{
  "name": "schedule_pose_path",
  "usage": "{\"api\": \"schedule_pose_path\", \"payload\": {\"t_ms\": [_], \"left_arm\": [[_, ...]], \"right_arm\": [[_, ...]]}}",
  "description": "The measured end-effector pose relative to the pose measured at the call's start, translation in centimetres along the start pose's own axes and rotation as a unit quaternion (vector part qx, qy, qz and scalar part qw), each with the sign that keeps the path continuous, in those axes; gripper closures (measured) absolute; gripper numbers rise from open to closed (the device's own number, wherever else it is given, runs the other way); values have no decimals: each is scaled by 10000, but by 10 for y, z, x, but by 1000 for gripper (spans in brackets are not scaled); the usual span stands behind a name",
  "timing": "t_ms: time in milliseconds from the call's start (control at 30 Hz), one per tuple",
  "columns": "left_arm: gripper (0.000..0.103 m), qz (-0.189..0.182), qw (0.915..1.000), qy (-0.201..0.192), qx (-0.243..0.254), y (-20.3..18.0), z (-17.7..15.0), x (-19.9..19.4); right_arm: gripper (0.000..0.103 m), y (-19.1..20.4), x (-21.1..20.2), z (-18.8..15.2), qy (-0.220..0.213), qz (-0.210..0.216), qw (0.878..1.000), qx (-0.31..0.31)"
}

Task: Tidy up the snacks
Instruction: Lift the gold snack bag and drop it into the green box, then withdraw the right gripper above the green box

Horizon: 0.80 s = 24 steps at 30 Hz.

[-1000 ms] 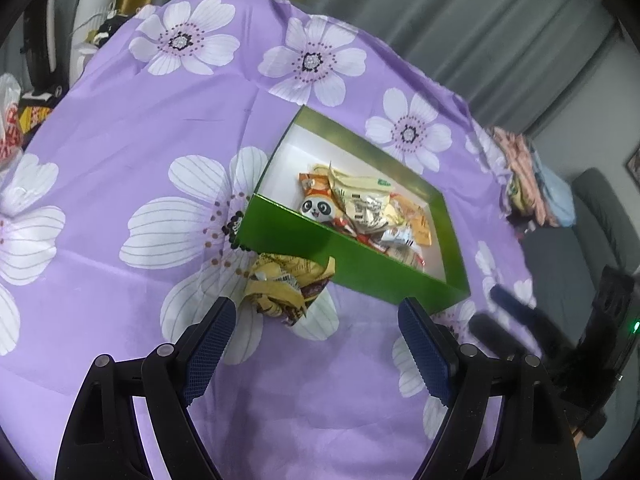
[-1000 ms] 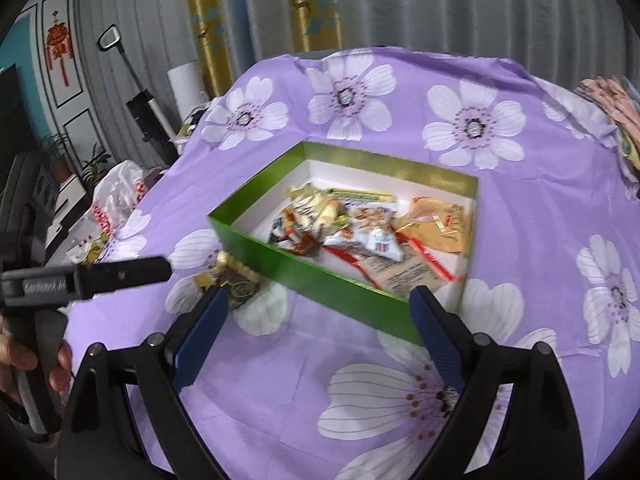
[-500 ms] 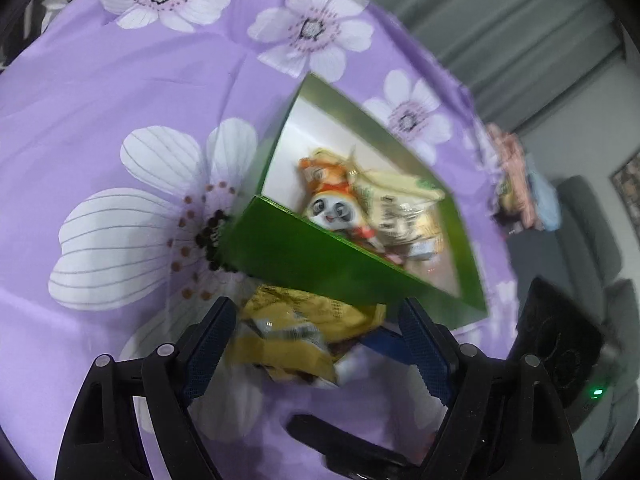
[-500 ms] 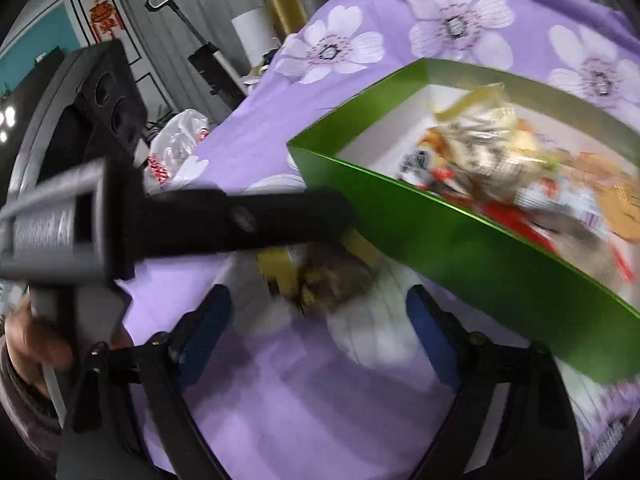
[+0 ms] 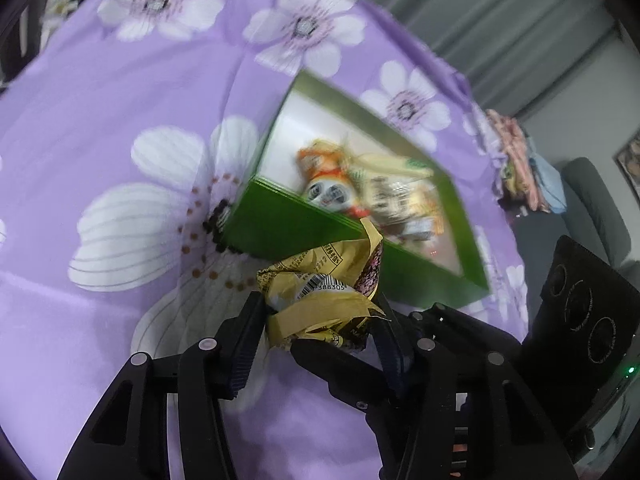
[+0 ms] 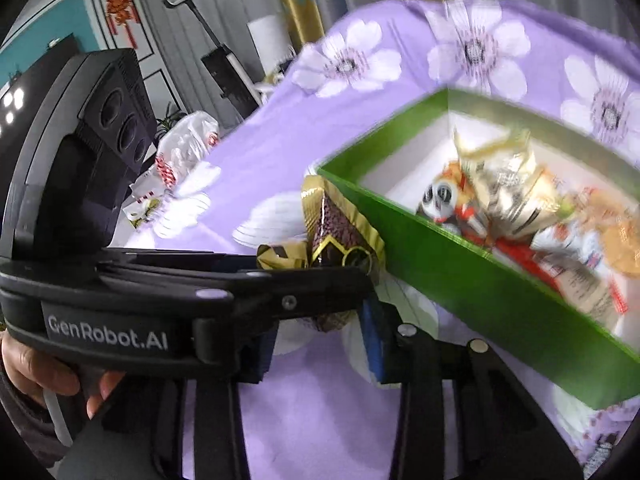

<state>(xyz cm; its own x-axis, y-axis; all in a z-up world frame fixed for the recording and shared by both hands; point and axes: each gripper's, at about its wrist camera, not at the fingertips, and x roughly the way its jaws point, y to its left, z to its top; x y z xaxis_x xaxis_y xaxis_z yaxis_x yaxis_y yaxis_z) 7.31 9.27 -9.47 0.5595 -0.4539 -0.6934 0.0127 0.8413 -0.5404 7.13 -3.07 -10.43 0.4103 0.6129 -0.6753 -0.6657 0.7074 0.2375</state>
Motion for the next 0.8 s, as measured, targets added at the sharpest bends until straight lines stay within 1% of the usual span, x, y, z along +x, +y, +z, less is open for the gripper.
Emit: {"api": "schedule_pose_path", "payload": {"t_ms": [100,200,300,367,433,467,500,533,567,600,633,733,800], "left_arm": [[50,-102,9994,-268,205,-22,10,-25],[50,-190,9974,-472,502,-49,30,-39],[50,-231,9941,-644,839,-80,57,-33],[50,-204,9927,-632,1007,-95,74,-19],[43,-235,9934,-512,997,-102,90,1],[32,-242,9944,-424,934,-104,97,11],[18,-168,9954,-396,853,-104,102,17],[12,-69,9959,-416,806,-106,104,20],[4,-13,9957,-471,795,-107,106,20],[2,46,9953,-555,796,-108,106,18],[2,128,9946,-608,830,-111,106,17],[1,655,9915,-601,954,-115,101,11],[1,692,9917,-576,915,-114,96,5]], "right_arm": [[66,9,-31,16,-361,-93,9990,-241],[65,4,-58,37,-681,-294,9966,-345],[63,-18,-76,59,-987,-543,9932,-302],[61,-35,-78,68,-990,-732,9921,-229],[61,-59,-73,77,-872,-846,9926,-11],[61,-68,-71,80,-815,-961,9920,88],[56,-76,-71,80,-771,-1072,9911,178],[54,-81,-71,79,-757,-1131,9904,231],[54,-86,-75,78,-779,-1168,9898,255],[49,-87,-75,78,-790,-1214,9891,271],[42,-89,-78,77,-796,-1265,9883,295],[34,-92,-87,72,-759,-1398,9865,381],[30,-90,-95,70,-736,-1485,9853,425]]}}
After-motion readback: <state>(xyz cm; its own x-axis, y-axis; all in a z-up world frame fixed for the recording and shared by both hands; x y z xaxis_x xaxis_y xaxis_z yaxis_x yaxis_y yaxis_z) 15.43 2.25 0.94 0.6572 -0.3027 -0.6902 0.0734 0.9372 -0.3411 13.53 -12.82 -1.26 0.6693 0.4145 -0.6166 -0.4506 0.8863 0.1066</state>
